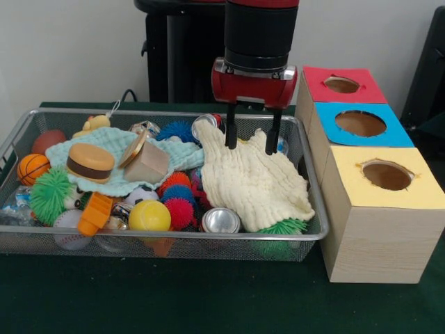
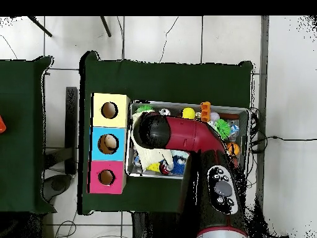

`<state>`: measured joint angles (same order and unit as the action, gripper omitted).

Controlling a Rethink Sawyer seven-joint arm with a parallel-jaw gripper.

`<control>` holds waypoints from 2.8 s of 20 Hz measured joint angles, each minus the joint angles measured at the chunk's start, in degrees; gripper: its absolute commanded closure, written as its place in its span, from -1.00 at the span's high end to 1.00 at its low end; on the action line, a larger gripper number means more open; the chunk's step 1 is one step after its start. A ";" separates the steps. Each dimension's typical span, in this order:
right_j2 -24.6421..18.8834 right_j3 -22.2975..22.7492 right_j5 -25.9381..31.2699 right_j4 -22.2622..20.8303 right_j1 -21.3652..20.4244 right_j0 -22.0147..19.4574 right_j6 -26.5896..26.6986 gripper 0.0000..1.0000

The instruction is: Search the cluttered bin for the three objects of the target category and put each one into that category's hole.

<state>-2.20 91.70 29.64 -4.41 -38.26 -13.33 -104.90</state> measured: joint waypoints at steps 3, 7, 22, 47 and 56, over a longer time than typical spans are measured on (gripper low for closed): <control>0.04 0.15 -0.13 0.00 0.29 0.01 0.00 1.00; 0.56 0.43 -1.42 0.00 1.49 0.35 0.00 1.00; 3.46 1.26 -9.96 0.01 6.87 1.80 0.00 1.00; 8.34 1.79 -12.75 0.04 10.60 5.90 0.00 1.00; 8.63 1.86 -12.75 0.04 10.60 5.92 0.00 1.00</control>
<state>6.43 93.56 16.89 -4.37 -27.66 -7.41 -104.90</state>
